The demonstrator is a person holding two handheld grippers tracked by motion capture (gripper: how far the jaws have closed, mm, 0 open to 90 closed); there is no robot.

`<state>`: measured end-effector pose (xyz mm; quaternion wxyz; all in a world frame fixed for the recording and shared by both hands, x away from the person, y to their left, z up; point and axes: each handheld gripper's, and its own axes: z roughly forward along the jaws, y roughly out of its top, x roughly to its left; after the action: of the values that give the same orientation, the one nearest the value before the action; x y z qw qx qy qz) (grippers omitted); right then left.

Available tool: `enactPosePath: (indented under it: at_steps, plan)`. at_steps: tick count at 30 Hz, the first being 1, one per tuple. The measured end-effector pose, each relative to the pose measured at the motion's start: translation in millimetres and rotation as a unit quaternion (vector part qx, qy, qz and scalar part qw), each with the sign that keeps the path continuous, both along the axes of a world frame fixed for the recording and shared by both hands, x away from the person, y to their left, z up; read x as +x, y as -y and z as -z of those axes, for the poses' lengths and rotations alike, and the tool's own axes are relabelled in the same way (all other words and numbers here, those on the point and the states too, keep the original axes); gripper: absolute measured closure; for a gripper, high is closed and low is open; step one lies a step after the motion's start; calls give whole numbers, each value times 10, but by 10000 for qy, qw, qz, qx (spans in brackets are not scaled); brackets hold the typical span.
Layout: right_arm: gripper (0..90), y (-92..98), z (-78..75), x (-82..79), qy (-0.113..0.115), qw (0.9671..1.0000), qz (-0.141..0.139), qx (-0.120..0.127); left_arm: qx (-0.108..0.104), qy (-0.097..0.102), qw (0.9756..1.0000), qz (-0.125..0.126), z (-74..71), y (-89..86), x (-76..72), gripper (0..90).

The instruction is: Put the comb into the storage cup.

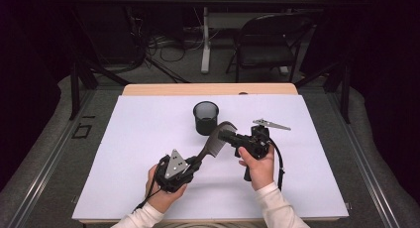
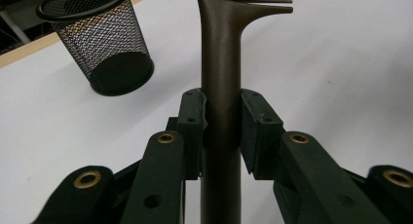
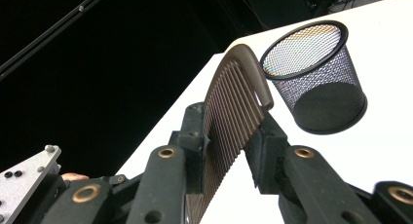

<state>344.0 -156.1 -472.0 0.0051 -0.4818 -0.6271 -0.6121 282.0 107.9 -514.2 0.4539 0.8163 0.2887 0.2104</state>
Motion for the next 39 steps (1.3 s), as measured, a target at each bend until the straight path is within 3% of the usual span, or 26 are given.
enactPosePath:
  at_steps: [25, 39]
  plan:
    - [824, 24, 40, 26, -262, 9990, -90, 344, -67, -44, 10000, 24, 31, 4, 10, 725]
    - [869, 50, 75, 49, -421, 9964, -217, 705, -108, -55, 9999, 38, 39, 0, 16, 725]
